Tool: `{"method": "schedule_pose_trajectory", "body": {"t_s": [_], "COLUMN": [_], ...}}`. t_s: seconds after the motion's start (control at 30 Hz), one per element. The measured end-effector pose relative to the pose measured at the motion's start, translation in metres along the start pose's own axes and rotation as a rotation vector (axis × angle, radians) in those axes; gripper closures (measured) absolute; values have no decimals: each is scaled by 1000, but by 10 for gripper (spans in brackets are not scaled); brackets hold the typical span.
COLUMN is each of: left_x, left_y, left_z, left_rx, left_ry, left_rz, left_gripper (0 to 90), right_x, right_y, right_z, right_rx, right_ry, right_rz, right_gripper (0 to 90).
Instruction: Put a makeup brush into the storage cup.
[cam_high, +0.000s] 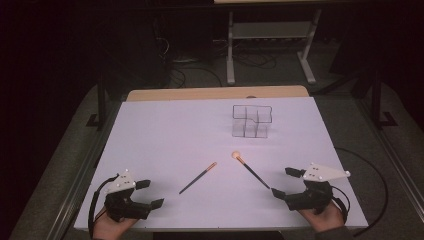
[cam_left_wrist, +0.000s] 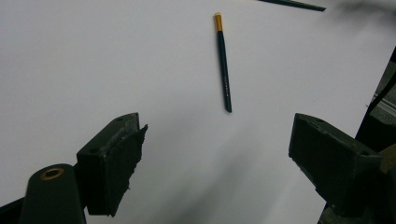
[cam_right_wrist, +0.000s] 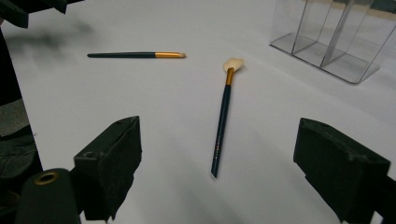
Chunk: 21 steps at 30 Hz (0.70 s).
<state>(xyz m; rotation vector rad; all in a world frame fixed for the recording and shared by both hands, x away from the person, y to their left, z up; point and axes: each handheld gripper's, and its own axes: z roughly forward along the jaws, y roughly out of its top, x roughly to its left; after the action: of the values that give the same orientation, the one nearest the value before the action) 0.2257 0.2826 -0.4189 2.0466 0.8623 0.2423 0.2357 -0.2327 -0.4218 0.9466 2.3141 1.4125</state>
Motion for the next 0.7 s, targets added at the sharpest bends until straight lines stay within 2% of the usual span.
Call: {"method": "schedule_pose_trajectory", "body": {"t_s": [0.7], "left_x": [-2], "left_y": [1], "left_z": [0], "left_rx": [8], "left_ry": [4], "left_rz": [-7], "left_gripper": [174], "right_x": [-1], "right_y": [0], "right_z": [-1], "right_rx": [-6], "right_ry": [1], "right_rz": [3], "right_gripper": [141]}}
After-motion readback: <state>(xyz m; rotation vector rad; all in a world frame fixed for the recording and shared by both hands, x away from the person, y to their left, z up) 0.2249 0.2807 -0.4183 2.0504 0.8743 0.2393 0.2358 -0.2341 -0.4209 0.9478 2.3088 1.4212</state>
